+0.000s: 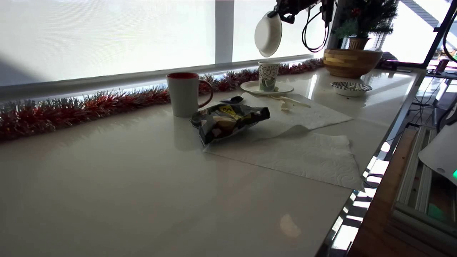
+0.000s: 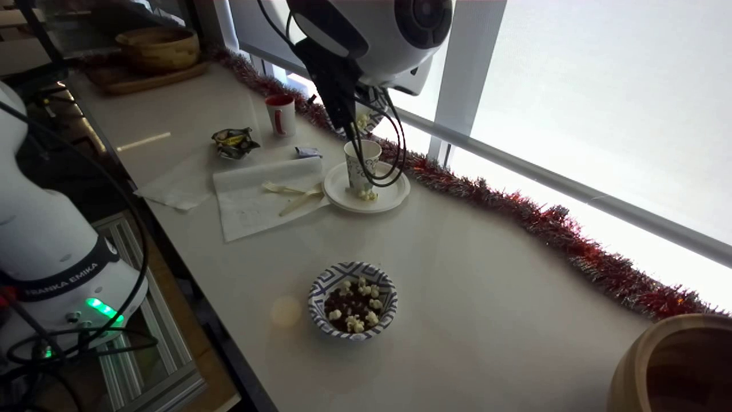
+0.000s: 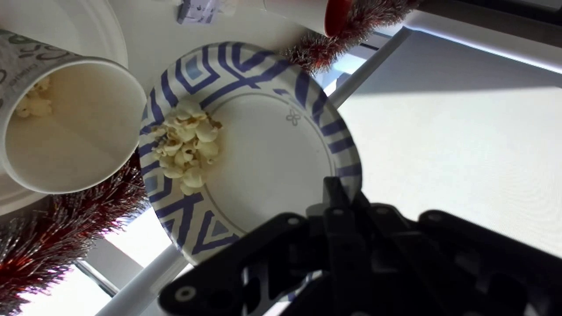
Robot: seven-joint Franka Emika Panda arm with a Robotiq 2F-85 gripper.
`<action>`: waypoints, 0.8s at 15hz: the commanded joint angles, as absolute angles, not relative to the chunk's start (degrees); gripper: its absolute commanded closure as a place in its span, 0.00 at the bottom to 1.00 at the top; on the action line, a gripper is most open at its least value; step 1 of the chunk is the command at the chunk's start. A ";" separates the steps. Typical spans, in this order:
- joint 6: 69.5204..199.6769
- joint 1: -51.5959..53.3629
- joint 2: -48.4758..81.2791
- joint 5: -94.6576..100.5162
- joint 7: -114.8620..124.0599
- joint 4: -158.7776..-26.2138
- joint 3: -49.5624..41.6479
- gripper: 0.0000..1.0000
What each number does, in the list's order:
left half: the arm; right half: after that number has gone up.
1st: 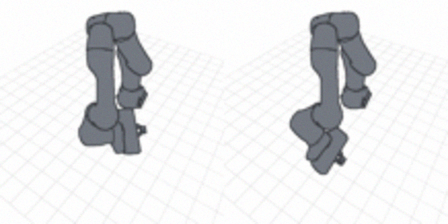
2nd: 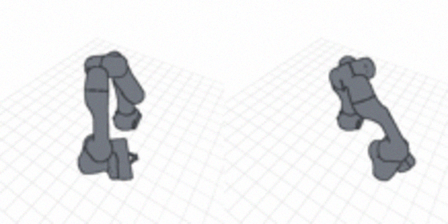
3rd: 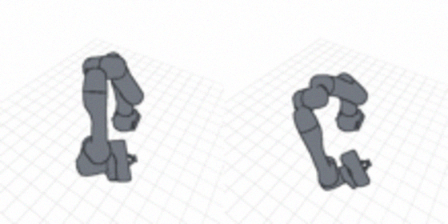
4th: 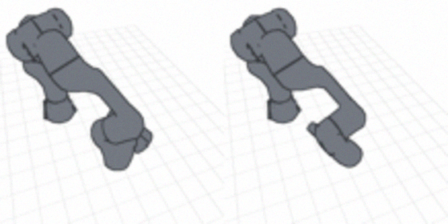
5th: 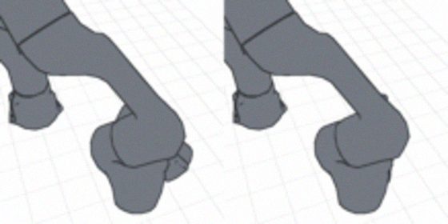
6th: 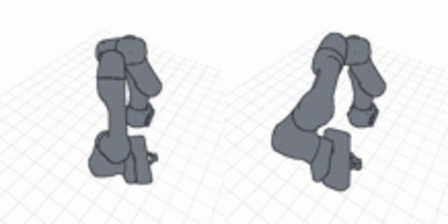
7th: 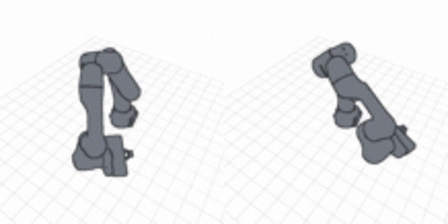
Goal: Put the white contents of the white plate into the paper cup
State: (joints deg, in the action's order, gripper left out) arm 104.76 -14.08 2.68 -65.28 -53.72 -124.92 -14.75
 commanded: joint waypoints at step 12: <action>99.55 -15.83 3.83 -66.62 -53.91 -123.67 -15.54 0.99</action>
